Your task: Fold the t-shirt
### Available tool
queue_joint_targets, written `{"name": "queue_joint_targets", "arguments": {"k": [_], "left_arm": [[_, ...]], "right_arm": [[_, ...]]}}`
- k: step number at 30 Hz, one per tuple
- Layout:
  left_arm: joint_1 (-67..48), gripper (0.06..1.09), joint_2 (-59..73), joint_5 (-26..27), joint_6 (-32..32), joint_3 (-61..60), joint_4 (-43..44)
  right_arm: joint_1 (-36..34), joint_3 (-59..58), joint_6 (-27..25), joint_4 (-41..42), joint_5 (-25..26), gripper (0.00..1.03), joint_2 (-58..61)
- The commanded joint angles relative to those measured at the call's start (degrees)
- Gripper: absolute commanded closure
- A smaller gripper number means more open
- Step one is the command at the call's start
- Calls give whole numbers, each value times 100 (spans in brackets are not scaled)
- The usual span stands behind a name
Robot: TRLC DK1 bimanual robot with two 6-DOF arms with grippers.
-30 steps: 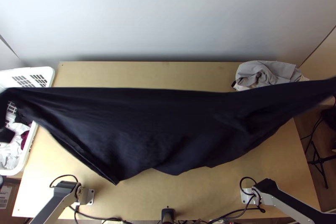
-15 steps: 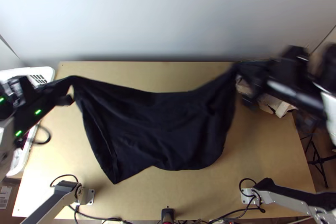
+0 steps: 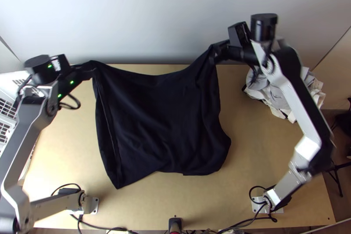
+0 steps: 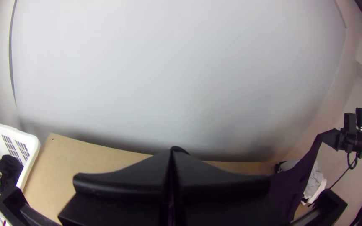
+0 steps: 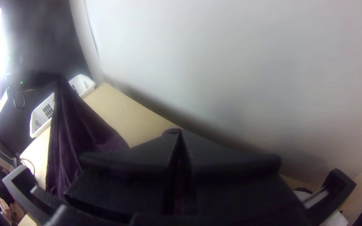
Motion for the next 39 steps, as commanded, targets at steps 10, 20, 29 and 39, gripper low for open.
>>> {"name": "queue_joint_targets", "arguments": {"k": [10,20,29,39], "left_arm": [[120,105,2522,-556,420,171,2345],[58,105,3885,-811,543,1331,2618],[15,105,4702,-863,613,1894,2776],[32,105,5080,-863,639,2421,2609]], "right_arm": [[-647,1415,73,570,-51,100,2605],[-630,1626,-181,1238,635,100,3114],[-630,1511,-217,1414,661,100,3475],[-612,1371,-340,1660,899,100,3650]]}}
